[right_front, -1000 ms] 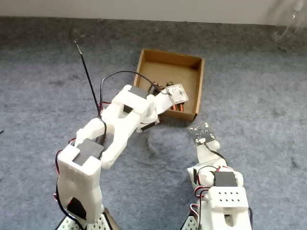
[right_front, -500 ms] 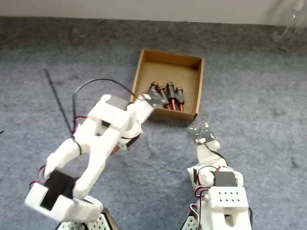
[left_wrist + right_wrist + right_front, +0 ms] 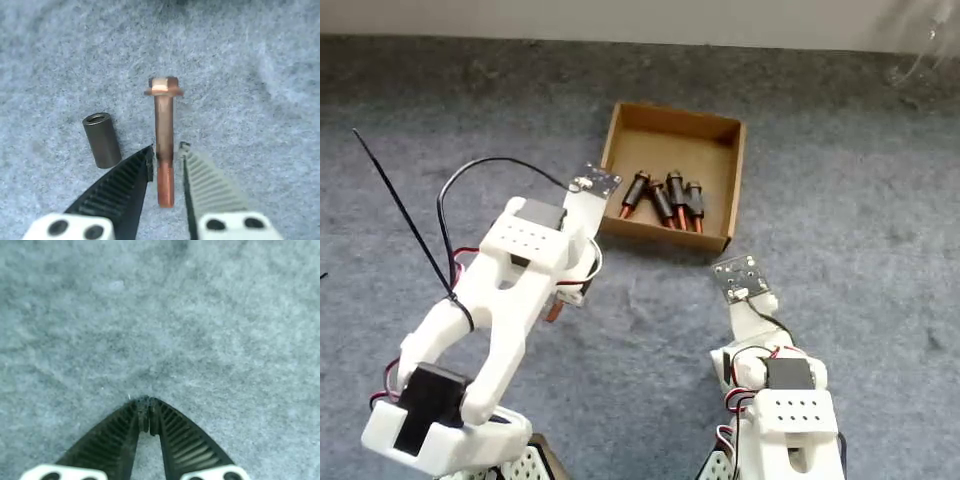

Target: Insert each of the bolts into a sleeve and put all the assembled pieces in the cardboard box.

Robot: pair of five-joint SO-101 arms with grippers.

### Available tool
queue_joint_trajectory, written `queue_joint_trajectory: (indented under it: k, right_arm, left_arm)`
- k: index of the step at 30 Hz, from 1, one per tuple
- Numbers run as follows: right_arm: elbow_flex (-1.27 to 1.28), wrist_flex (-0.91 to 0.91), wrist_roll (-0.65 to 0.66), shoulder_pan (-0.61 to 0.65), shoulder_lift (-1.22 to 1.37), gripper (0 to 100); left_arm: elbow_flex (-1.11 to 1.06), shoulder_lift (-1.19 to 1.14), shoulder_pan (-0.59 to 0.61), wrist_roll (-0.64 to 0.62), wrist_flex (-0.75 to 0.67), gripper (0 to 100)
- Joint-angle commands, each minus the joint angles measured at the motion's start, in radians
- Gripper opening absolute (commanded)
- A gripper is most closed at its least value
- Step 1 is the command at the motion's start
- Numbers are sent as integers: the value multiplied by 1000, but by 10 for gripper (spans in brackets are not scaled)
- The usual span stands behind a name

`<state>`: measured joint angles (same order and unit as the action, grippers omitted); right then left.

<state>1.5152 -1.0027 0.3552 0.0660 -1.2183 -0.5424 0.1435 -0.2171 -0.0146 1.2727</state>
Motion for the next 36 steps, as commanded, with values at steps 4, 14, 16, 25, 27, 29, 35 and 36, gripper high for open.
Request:
queue_joint_trajectory:
  k: [4,14,16,25,27,29,35,36]
  right_arm:
    - [-7,16,-9,-12,-10,7]
    - [-7,16,-9,-12,-10,7]
    - [-7,16,-9,-10,-10,7]
    - [27,50,-9,-10,-10,7]
    - [28,50,-9,-10,-10,7]
    - [28,50,-9,-10,-10,7]
    - [28,50,-9,-10,-10,7]
    - [28,50,-9,-10,-10,7]
  left_arm:
    - [25,22,4,20,-9,167]
    - [427,-12,1,37,-132,167]
    - [458,-56,-15,41,-221,167]
    - [639,-527,56,37,-411,168]
    - [682,-619,79,35,-411,167]
    - [713,-667,101,35,-410,166]
    - [725,-679,81,35,-256,2]
    - [725,-679,71,35,-221,2]
